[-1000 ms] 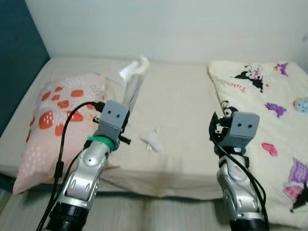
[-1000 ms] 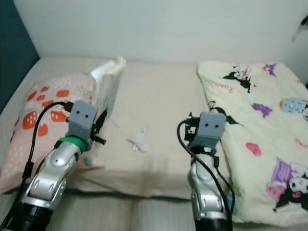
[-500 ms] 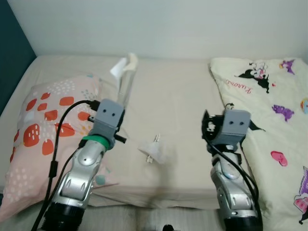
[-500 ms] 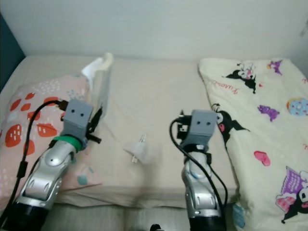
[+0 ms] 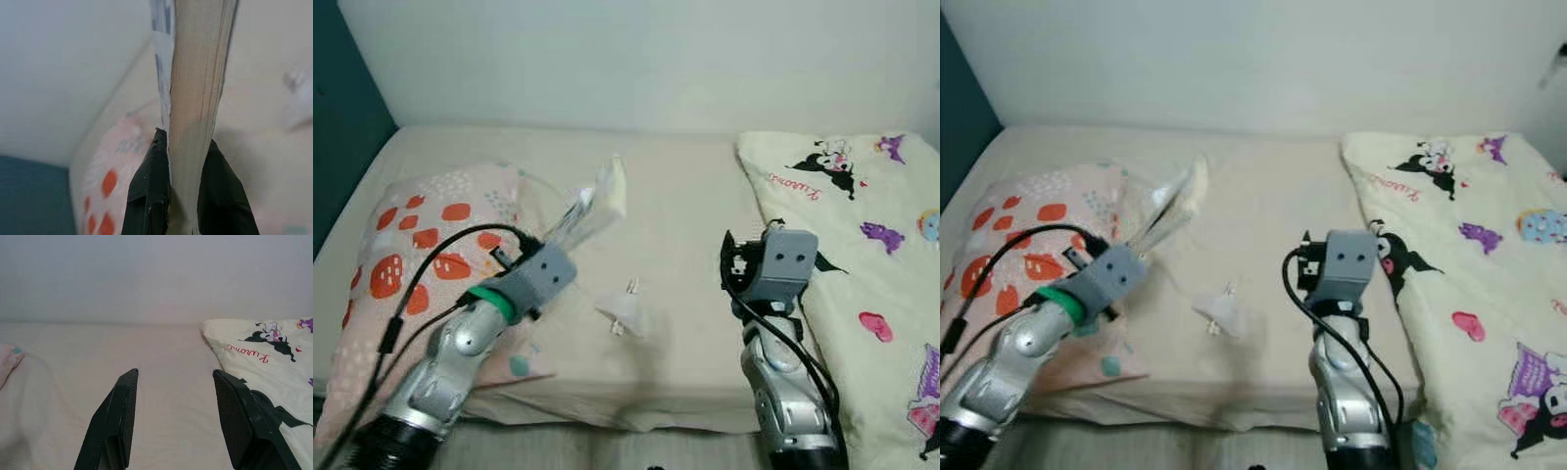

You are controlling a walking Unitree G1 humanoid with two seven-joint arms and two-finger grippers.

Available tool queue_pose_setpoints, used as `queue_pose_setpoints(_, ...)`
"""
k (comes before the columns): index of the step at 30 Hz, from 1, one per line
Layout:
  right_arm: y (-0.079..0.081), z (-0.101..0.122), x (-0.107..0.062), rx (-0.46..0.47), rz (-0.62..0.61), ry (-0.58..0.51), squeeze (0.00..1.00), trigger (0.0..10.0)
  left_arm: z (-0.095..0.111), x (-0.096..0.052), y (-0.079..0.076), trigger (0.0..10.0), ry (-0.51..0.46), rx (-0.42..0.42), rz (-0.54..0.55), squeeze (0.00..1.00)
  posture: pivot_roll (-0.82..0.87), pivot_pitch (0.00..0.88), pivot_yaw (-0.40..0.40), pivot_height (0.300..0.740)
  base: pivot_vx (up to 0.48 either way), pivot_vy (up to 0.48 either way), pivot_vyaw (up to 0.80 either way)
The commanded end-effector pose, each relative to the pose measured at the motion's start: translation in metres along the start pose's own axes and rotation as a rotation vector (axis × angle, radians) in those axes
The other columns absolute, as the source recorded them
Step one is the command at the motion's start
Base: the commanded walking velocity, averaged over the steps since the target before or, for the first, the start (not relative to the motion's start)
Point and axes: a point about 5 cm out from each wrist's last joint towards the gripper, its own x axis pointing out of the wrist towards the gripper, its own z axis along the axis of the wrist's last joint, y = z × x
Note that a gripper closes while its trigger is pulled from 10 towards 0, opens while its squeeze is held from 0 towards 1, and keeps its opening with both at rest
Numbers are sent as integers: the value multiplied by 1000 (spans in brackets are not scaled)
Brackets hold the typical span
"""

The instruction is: Clean up the room

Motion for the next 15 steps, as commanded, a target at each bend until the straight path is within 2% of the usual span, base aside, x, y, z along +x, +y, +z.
queue_pose_setpoints(1, 3, -2, -4, 7, 25, 15, 0, 10000, -16, -3, 3, 10000, 55, 128, 18, 0, -44, 128, 44, 740, 0, 0, 0)
queue_pose_setpoints(2, 3, -2, -4, 7, 25, 15, 0, 10000, -16, -3, 3, 10000, 55, 128, 18, 0, -44, 128, 44, 740, 0, 0, 0)
queue_pose_setpoints(3, 5, -3, -5, 15, 40, 20, 0, 10000, -31, -5, 9, 10000, 111, 210, 30, 0, -40, 135, 41, 740, 0, 0, 0)
queue_pose_setpoints(4, 5, -3, -5, 15, 40, 20, 0, 10000, -31, -5, 9, 10000, 111, 210, 30, 0, -40, 135, 41, 740, 0, 0, 0)
queue_pose_setpoints(5, 8, -4, -8, 26, 61, 28, 0, 10000, -53, -9, 17, 10000, 183, 305, 41, 0, -37, 152, 39, 740, 0, 0, 0)
queue_pose_setpoints(6, 8, -4, -8, 26, 61, 28, 0, 10000, -53, -9, 17, 10000, 183, 305, 41, 0, -37, 152, 39, 740, 0, 0, 0)
queue_pose_setpoints(7, 10, -5, -10, 37, 81, 34, 0, 10000, -73, -14, 28, 10000, 258, 374, 64, 0, -32, 171, 34, 740, 0, 0, 0)
queue_pose_setpoints(8, 10, -5, -10, 37, 81, 34, 0, 10000, -73, -14, 28, 10000, 258, 374, 64, 0, -32, 171, 34, 740, 0, 0, 0)
queue_pose_setpoints(9, 12, -5, -12, 45, 96, 38, 0, 10000, -93, -21, 42, 10000, 339, 446, 88, 0, -30, 193, 27, 740, 0, 0, 0)
queue_pose_setpoints(11, 12, -5, -12, 45, 96, 38, 0, 10000, -93, -21, 42, 10000, 339, 446, 88, 0, -30, 193, 27, 740, 0, 0, 0)
queue_pose_setpoints(13, 14, -1, -17, 62, 130, 34, 0, 10000, -126, -36, 71, 10000, 480, 569, 130, 0, -36, 251, 9, 740, 0, 0, 0)
queue_pose_setpoints(14, 14, -1, -17, 62, 130, 34, 0, 10000, -126, -36, 71, 10000, 480, 569, 130, 0, -36, 251, 9, 740, 0, 0, 0)
queue_pose_setpoints(15, 14, 5, -22, 71, 167, 21, 0, 10000, -133, -40, 90, 10000, 507, 648, 174, 0, -37, 301, 1, 740, 0, 0, 0)
